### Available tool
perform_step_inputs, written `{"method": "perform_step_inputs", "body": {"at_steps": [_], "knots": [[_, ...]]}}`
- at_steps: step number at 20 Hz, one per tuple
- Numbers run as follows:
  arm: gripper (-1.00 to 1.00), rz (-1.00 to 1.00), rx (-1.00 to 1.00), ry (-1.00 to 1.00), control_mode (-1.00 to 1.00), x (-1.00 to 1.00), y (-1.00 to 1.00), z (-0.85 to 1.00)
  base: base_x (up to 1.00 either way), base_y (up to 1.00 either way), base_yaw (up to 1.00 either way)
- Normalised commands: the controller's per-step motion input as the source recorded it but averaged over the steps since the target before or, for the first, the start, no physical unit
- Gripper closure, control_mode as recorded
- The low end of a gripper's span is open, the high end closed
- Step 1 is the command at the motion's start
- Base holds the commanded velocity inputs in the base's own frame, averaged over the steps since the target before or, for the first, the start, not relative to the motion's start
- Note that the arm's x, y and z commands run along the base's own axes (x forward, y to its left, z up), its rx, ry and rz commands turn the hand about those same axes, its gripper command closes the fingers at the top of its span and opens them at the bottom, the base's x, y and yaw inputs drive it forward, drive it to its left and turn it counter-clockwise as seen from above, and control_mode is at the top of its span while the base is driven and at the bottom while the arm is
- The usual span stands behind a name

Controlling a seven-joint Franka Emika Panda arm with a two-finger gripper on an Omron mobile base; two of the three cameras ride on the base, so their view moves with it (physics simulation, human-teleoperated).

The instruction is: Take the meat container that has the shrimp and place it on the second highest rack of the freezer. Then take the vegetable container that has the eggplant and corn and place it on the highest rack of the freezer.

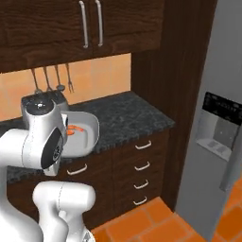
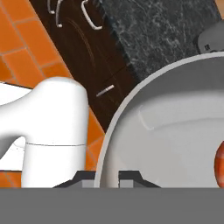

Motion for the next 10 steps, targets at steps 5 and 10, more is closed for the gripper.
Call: {"method": "perform_step_inputs", "body": {"at_steps": [5, 10], "knots": [[1.00, 0.00, 0.00, 0.00, 1.00, 0.00, 0.00, 0.00, -0.15, -0.11, -0.65], [1.00, 0.00, 0.00, 0.00, 1.00, 0.00, 0.00, 0.00, 0.00, -0.39, -0.57]]}}
